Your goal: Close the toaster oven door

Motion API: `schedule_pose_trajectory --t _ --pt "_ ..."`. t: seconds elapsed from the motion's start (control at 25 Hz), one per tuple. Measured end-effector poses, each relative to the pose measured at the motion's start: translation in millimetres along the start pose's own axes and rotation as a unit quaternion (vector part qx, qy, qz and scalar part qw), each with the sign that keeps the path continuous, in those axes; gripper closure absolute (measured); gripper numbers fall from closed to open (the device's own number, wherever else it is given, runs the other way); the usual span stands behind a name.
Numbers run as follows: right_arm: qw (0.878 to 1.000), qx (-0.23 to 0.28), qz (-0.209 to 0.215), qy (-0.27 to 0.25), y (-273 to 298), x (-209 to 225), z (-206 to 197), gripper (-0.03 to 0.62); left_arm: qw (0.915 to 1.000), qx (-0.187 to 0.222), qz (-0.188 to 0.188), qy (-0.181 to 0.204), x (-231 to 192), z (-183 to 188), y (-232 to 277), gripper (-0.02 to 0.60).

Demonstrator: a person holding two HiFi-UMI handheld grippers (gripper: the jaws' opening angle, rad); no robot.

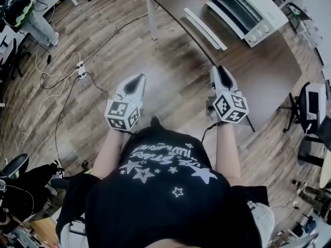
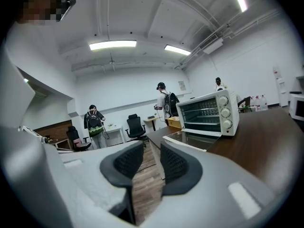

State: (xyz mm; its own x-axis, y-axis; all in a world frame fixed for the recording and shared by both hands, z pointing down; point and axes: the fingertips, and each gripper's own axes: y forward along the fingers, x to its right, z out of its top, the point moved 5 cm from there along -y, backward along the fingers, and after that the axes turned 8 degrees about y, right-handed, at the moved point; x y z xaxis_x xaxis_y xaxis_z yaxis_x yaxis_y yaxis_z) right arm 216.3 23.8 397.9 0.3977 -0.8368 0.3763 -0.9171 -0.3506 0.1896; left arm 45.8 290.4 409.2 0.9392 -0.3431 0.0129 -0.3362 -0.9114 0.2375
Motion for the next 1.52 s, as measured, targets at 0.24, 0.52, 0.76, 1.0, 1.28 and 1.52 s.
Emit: schedule_pose_trajectory --t 0.24,0.52,0.76,1.0,1.28,1.52 --pt "0.999 0.007 -0.031 0.005 35 -6 4 0.474 0.9999 -0.007 -0.010 -0.004 -47 1 19 0.571" --pt "0.999 -0.008 -0.053 0.008 72 -3 -2 0.474 0.9995 -0.020 -0.016 -0.017 -81 -5 44 0.571" --pt "0.997 -0.005 -0.078 0.020 107 28 -1 0.474 0.9990 -0.018 -0.040 -0.003 -93 5 93 0.571" --pt "0.993 -0.003 -0.118 0.030 154 64 0 0.474 0.9969 -0.034 -0.071 0.011 -115 16 166 0.571" --pt "0.982 -0.003 -0.183 0.050 184 122 10 0.474 0.9876 -0.048 -0.143 0.045 -116 46 280 0.571" --pt "0.970 0.013 -0.232 0.070 186 172 28 0.474 0.9791 -0.054 -0.185 0.065 -100 66 360 0.571"
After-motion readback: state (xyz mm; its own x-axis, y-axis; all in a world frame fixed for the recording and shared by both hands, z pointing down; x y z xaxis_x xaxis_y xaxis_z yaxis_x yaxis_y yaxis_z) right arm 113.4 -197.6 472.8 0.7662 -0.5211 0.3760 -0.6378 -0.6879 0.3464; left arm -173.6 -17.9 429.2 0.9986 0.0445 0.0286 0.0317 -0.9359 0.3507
